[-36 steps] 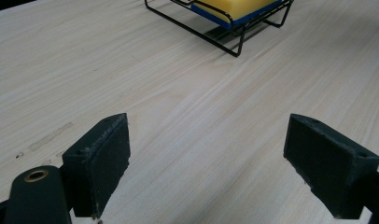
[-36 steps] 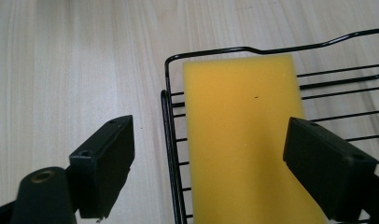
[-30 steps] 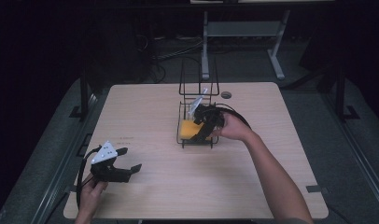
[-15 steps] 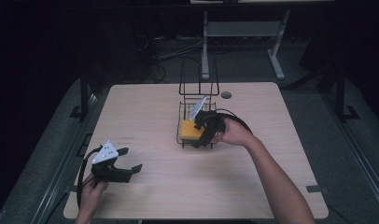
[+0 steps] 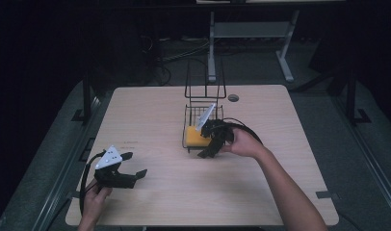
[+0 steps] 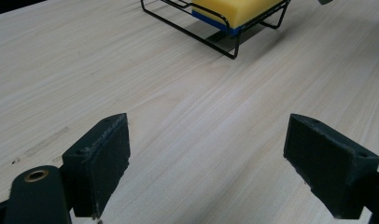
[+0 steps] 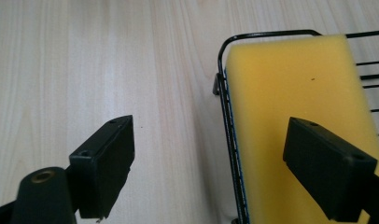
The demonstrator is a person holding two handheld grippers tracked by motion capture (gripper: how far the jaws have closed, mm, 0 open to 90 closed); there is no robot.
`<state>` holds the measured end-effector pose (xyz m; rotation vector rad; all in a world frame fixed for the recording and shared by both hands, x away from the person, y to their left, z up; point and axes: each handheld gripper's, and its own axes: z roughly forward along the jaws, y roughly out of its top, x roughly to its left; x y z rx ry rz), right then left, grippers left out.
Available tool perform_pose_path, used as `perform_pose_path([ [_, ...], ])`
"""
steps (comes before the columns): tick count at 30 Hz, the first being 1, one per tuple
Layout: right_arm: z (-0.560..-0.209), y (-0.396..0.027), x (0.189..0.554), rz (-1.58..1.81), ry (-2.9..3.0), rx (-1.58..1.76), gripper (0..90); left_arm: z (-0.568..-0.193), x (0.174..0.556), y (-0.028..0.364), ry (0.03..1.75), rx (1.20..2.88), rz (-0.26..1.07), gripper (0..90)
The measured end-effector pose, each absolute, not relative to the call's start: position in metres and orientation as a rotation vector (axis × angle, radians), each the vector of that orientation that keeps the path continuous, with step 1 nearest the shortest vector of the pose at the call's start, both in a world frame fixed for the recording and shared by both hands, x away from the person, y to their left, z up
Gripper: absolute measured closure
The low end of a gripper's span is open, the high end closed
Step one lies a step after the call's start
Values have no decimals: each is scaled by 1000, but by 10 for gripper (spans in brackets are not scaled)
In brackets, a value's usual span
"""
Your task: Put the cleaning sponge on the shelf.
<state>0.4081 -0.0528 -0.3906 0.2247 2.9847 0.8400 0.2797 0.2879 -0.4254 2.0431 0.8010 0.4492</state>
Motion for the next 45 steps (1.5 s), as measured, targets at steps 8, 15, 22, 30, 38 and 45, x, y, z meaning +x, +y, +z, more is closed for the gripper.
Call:
perform_pose_path([
  [8, -390, -58, 397, 847, 2958, 206, 164, -426, 280, 287, 802, 2045, 441, 141],
  [15, -391, -64, 385, 852, 2941, 210, 164, -426, 279, 286, 801, 2048, 445, 141],
  [22, -393, -75, 378, 864, 2940, 236, 164, -427, 279, 286, 800, 2055, 449, 141],
  [30, -394, -91, 369, 863, 2930, 279, 164, -427, 277, 287, 806, 2057, 447, 141],
  [38, -399, -104, 363, 851, 2926, 307, 164, -428, 277, 285, 805, 2062, 443, 141],
  [45, -406, -117, 357, 851, 2927, 346, 164, -428, 277, 284, 801, 2069, 443, 141],
])
